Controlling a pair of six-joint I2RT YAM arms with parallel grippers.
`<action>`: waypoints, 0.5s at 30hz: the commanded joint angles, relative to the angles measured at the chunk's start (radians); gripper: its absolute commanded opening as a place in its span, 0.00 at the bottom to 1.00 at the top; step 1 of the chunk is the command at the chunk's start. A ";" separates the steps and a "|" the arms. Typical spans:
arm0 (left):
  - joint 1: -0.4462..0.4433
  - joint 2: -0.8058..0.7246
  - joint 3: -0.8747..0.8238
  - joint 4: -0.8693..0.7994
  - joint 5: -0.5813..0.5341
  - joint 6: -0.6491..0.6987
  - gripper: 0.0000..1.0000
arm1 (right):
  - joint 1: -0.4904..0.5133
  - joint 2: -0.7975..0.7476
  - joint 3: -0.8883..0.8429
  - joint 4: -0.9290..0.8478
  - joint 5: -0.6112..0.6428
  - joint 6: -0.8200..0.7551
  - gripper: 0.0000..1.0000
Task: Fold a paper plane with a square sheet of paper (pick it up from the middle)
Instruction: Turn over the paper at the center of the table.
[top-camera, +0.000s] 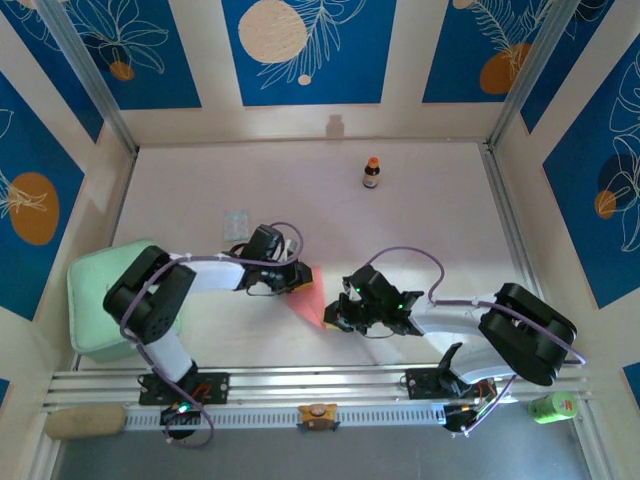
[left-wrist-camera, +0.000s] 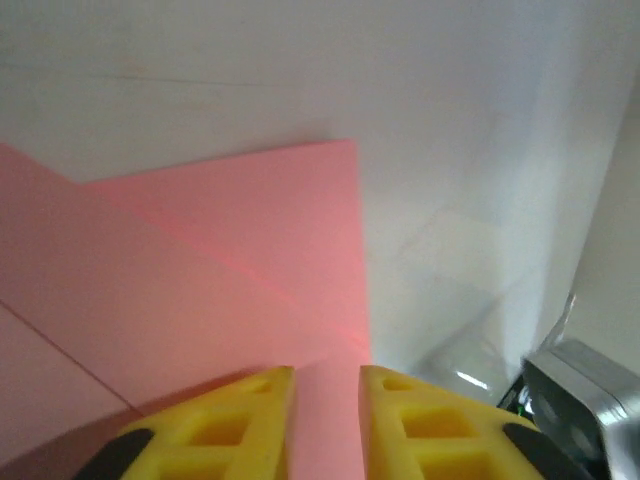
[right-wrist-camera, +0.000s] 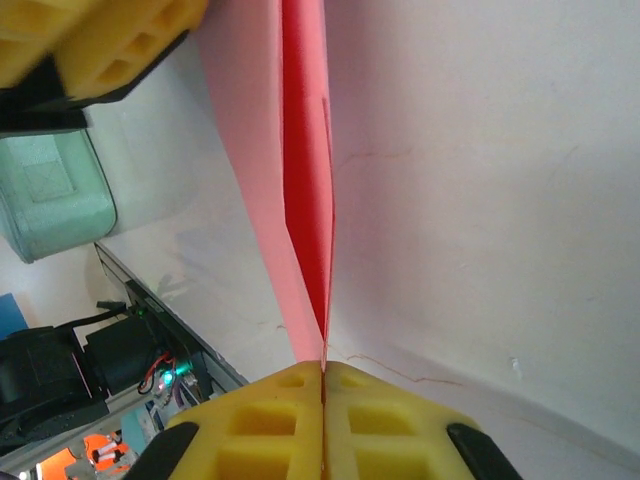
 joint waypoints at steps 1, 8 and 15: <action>0.002 -0.135 0.004 -0.068 -0.045 0.052 0.36 | 0.002 -0.032 -0.026 0.003 0.015 -0.028 0.05; -0.026 -0.434 0.000 -0.380 -0.319 0.262 0.73 | 0.008 -0.154 -0.029 -0.157 0.114 -0.068 0.04; -0.027 -0.567 0.022 -0.653 -0.521 0.380 1.00 | -0.002 -0.266 -0.012 -0.291 0.190 -0.101 0.04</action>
